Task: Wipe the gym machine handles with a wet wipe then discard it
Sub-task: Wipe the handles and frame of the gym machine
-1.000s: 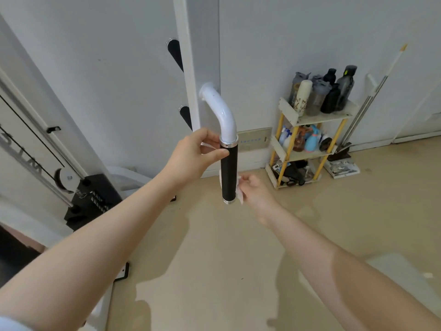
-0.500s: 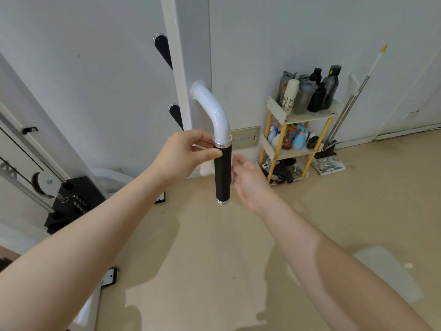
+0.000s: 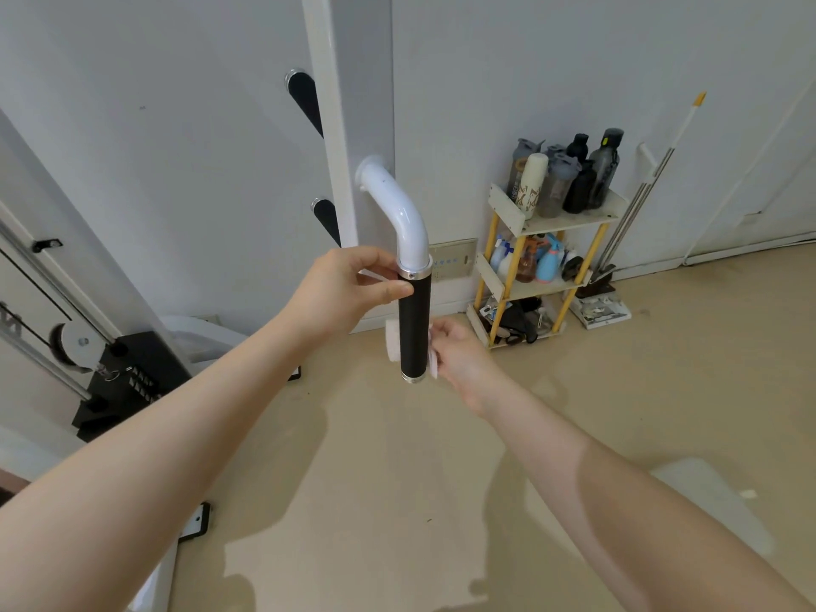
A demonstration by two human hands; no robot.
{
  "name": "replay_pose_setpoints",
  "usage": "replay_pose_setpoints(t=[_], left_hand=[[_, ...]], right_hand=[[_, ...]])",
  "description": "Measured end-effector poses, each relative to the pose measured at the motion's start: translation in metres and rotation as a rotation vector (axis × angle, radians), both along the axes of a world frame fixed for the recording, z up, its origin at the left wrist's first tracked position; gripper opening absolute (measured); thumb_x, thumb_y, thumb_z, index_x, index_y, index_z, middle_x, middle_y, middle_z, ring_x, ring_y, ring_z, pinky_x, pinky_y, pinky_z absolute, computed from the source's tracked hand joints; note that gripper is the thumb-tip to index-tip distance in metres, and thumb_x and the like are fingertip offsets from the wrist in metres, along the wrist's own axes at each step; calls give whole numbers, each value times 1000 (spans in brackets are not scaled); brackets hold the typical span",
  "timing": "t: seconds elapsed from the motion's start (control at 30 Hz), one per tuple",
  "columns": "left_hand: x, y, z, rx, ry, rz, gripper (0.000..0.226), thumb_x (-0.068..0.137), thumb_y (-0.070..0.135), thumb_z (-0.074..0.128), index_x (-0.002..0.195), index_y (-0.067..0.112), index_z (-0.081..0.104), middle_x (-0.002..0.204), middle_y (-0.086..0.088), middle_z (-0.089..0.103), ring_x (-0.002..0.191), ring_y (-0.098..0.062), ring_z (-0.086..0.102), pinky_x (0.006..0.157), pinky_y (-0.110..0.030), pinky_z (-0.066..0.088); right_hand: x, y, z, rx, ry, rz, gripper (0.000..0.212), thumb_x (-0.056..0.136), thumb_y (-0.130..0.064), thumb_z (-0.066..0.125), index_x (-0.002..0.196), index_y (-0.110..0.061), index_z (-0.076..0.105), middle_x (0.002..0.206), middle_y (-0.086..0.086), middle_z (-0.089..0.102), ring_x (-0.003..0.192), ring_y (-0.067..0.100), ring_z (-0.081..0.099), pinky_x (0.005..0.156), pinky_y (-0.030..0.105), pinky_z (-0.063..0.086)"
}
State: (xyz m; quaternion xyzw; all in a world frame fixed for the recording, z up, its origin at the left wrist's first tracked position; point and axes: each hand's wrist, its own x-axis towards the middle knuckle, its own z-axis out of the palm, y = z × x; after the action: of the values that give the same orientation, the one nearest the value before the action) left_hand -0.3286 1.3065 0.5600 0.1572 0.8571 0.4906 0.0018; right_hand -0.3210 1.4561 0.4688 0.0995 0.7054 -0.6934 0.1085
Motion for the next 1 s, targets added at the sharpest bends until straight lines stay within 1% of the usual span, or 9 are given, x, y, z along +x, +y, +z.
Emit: replay_pose_setpoints(t=[0.1, 0.17, 0.23, 0.3, 0.47, 0.57, 0.73, 0.9, 1.0], left_hand=[[1, 2, -3, 24, 18, 32, 11, 81, 17, 69, 84, 28, 66, 74, 19, 65, 62, 12, 58, 57, -1, 38], [1, 1, -5, 43, 11, 43, 13, 82, 15, 68, 88, 26, 68, 82, 15, 69, 70, 9, 62, 68, -4, 42], [2, -3, -6, 89, -24, -3, 21, 86, 7, 61, 94, 26, 67, 91, 11, 71, 82, 3, 66, 80, -10, 47], [7, -8, -7, 181, -81, -72, 29, 90, -2, 50, 99, 23, 63, 92, 10, 70, 86, 2, 66, 84, -14, 50], [13, -22, -16, 167, -57, -5, 25, 94, 5, 47, 111, 21, 55, 104, 8, 65, 99, -5, 62, 84, -13, 47], [17, -32, -23, 48, -53, 136, 29, 94, 9, 46, 120, 20, 53, 115, 8, 59, 101, -9, 57, 76, -13, 43], [27, -42, -25, 6, -67, 123, 23, 93, 15, 49, 111, 26, 58, 108, 14, 60, 80, -11, 57, 67, -17, 42], [32, -45, -25, -1, -84, 98, 19, 92, 15, 51, 104, 27, 61, 103, 15, 62, 87, -8, 60, 81, -25, 47], [34, -42, -28, 17, -104, 58, 20, 92, 12, 49, 102, 23, 62, 106, 13, 63, 94, -7, 63, 89, -30, 49]], right_hand=[[-1, -2, 25, -153, 276, -129, 15, 98, -18, 39, 99, -23, 53, 90, 6, 57, 87, 15, 52, 88, 37, 43], [9, -5, 41, -58, 552, -204, 13, 97, -13, 41, 94, -20, 52, 83, -6, 58, 77, 4, 52, 77, 29, 43], [21, -6, 47, 264, 890, -251, 11, 95, -8, 43, 93, -13, 53, 98, -14, 63, 82, -3, 55, 73, 23, 43], [22, -8, 48, 551, 1190, -198, 9, 92, -4, 44, 93, -12, 49, 126, -2, 56, 112, 8, 52, 90, 20, 40], [-3, -5, 36, 1346, 1685, -88, 15, 89, 0, 52, 95, -9, 62, 113, 7, 68, 122, 22, 46, 104, 34, 33], [-8, 4, 18, 1665, 1660, 104, 16, 82, 1, 56, 84, -14, 62, 99, 4, 72, 121, 22, 54, 107, 36, 35], [8, 9, -13, 2171, 1279, 663, 19, 75, -14, 65, 94, -17, 62, 100, 2, 72, 119, 22, 55, 113, 36, 24], [2, 8, 21, 2098, 1272, 307, 17, 74, -7, 54, 85, -15, 64, 87, 4, 73, 112, 24, 59, 110, 36, 27], [14, 25, -4, 2148, 1194, 639, 23, 77, -12, 60, 100, -14, 61, 105, 6, 70, 121, 26, 52, 113, 39, 23]])
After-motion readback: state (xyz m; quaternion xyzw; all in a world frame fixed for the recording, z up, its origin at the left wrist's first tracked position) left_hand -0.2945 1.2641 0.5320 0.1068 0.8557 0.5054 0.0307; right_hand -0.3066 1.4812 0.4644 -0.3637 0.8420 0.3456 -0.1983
